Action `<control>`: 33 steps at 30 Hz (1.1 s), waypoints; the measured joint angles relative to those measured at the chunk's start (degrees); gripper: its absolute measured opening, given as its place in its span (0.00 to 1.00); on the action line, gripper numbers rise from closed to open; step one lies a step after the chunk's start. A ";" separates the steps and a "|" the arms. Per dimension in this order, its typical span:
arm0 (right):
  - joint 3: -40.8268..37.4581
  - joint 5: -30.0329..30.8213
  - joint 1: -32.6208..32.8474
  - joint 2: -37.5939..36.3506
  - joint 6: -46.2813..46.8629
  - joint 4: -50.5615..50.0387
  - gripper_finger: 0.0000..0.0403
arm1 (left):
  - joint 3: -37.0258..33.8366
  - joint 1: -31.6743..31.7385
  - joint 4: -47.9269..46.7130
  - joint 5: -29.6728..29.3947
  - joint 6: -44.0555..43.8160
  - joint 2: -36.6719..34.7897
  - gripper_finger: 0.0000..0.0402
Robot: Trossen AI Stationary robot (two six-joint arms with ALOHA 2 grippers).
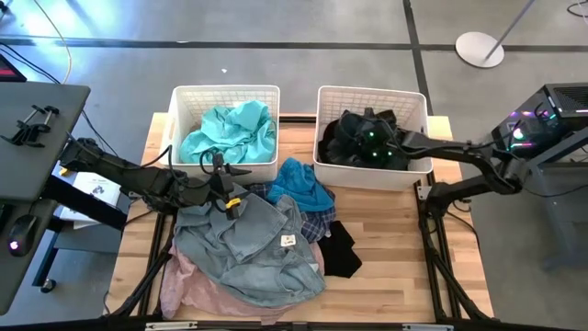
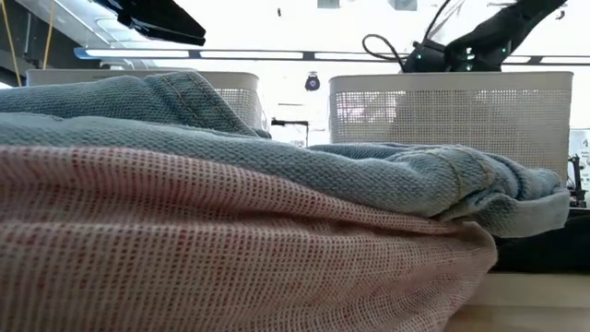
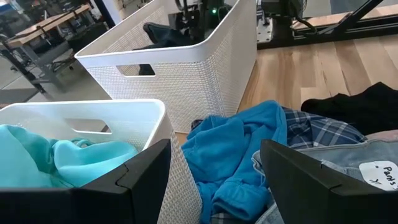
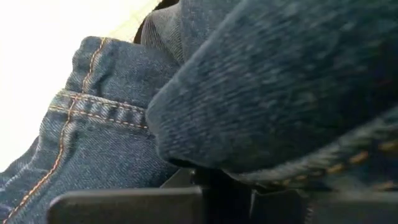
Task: Sort clothes
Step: Put the black denim pants into the right white bin, then put the blue shorts into the left white bin
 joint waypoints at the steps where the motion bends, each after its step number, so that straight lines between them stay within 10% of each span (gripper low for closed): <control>1: 0.80 -0.33 -0.19 -0.29 -0.24 -1.01 0.08 | 0.00 0.00 0.13 0.00 0.06 0.00 0.59; 10: 24.58 0.55 -0.77 -5.10 -2.79 -21.93 0.40 | 0.00 0.00 2.20 0.00 0.64 0.00 0.59; 18: 42.59 11.79 7.44 -9.07 -3.29 -32.13 0.44 | 0.00 -1.41 2.55 -0.03 -0.58 0.00 0.59; 33: 18.79 17.43 58.26 -7.28 -4.24 9.52 0.44 | 0.75 -11.19 17.23 -2.82 17.00 6.72 0.56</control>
